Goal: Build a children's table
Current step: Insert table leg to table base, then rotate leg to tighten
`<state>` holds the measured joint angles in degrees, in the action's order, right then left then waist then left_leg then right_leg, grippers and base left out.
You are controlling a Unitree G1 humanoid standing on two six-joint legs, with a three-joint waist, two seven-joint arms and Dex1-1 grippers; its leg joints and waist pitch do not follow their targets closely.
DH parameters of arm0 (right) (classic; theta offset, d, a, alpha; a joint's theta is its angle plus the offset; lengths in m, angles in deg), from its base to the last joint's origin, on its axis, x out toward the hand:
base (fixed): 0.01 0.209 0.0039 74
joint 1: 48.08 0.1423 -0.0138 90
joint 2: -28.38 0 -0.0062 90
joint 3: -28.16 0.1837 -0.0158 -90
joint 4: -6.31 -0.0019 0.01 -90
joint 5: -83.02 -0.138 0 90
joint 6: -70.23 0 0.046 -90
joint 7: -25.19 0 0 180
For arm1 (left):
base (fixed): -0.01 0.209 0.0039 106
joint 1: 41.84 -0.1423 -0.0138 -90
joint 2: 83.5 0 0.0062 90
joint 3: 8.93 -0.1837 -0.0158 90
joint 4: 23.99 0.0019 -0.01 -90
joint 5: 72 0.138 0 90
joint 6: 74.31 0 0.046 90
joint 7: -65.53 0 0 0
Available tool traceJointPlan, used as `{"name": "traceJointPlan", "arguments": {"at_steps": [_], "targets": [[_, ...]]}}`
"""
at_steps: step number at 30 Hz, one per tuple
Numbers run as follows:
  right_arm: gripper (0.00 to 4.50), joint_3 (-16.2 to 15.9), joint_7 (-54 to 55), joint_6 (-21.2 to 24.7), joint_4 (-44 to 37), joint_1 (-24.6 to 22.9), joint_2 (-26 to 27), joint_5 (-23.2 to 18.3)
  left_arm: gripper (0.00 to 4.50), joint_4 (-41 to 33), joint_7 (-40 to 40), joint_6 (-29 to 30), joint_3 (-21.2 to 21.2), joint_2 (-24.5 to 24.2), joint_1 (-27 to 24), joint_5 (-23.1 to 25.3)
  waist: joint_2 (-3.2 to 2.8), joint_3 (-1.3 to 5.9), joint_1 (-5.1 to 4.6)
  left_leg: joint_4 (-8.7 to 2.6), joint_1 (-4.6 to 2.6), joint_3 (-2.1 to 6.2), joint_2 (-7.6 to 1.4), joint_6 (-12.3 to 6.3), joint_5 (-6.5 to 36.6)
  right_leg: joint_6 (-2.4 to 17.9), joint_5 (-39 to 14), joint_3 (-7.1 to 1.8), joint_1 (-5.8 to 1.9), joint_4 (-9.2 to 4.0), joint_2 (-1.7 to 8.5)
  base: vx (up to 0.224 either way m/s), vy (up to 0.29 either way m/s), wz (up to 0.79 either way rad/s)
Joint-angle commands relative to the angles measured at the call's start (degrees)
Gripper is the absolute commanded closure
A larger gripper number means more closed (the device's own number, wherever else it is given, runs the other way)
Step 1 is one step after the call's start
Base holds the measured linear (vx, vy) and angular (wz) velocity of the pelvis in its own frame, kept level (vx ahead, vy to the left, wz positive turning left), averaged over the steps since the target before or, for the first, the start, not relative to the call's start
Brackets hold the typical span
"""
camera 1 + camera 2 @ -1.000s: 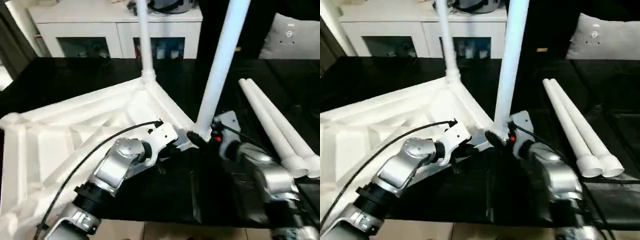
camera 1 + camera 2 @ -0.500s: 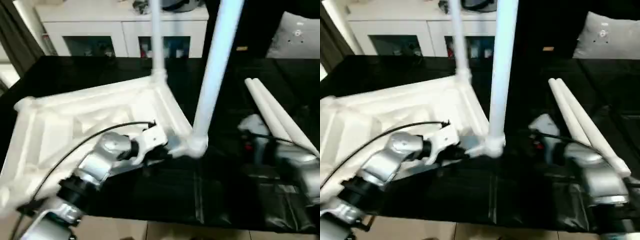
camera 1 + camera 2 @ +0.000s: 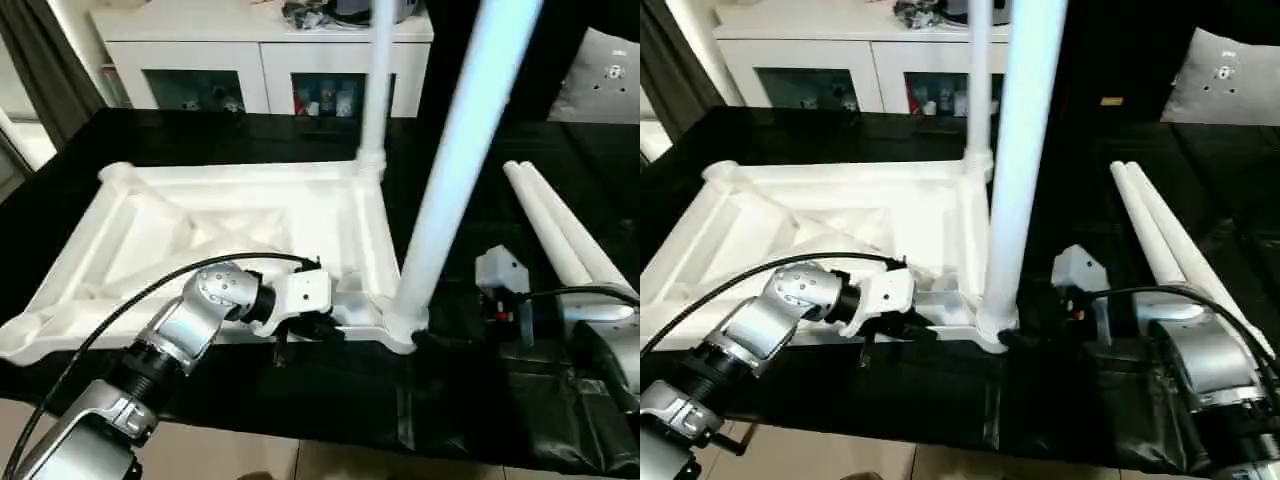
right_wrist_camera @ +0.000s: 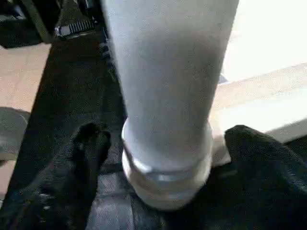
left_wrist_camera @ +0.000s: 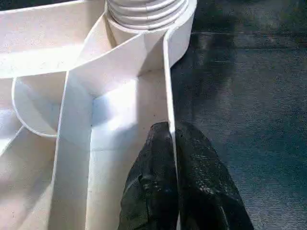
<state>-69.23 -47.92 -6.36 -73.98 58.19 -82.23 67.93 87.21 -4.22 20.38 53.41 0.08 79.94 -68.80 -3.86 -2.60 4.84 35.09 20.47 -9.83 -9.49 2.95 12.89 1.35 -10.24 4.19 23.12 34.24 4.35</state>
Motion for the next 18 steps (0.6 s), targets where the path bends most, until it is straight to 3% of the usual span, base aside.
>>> {"name": "traceJointPlan", "arguments": {"at_steps": [1,5,6,9,11,18], "targets": [[0.65,-0.2,-0.7,0.4,0.3,1.0,-0.2,-0.4,4.5,-0.5,-1.3,-1.0,-1.7,0.1,0.6,0.9,0.89,3.88,-0.21,-3.55,0.12,1.02,-3.66,-8.45,2.9,14.5,-8.0,-2.69,-3.5,-3.37,4.19,0.0,0.0,0.0],[0.91,-0.4,-1.6,0.0,1.0,1.3,-0.1,-0.3,4.5,0.1,-1.4,-1.5,-1.7,0.7,0.7,0.9,0.92,3.98,0.19,-3.48,0.23,1.06,-3.63,-8.59,1.9,14.3,-7.0,-2.66,-3.58,-3.15,4.22,0.0,0.0,0.0],[1.2,-0.6,-1.5,-0.1,1.2,1.4,0.1,-0.2,4.5,0.2,-1.4,-1.7,-1.8,0.7,0.7,1.0,0.87,3.96,0.19,-3.49,0.21,1.08,-3.65,-8.59,2.1,14.3,-7.2,-2.65,-3.54,-3.21,4.21,0.0,0.0,0.0],[1.32,-1.0,-1.4,-0.5,1.8,1.8,0.6,-0.2,4.5,0.5,-1.5,-2.0,-1.9,0.8,0.8,1.0,0.9,3.95,0.15,-3.51,0.24,1.06,-3.57,-8.37,2.5,14.2,-8.1,-2.6,-3.56,-3.3,4.2,0.0,0.0,0.0],[1.63,-1.3,-1.3,-0.6,1.9,1.9,1.0,-0.2,4.5,0.7,-1.5,-2.1,-2.0,0.8,0.8,1.1,0.97,3.94,0.15,-3.52,0.26,1.08,-3.57,-8.2,2.6,14.0,-8.4,-2.61,-3.6,-3.28,4.2,0.0,0.0,0.0],[1.79,-2.0,-1.5,-0.6,1.8,1.3,2.0,-0.3,4.5,0.4,-1.4,-1.7,-1.9,0.8,0.1,1.0,1.14,3.84,0.0,-3.6,0.31,1.03,-3.46,-7.49,3.3,13.1,-10.6,-2.63,-3.6,-3.53,4.14,0.0,0.0,0.0]]}}
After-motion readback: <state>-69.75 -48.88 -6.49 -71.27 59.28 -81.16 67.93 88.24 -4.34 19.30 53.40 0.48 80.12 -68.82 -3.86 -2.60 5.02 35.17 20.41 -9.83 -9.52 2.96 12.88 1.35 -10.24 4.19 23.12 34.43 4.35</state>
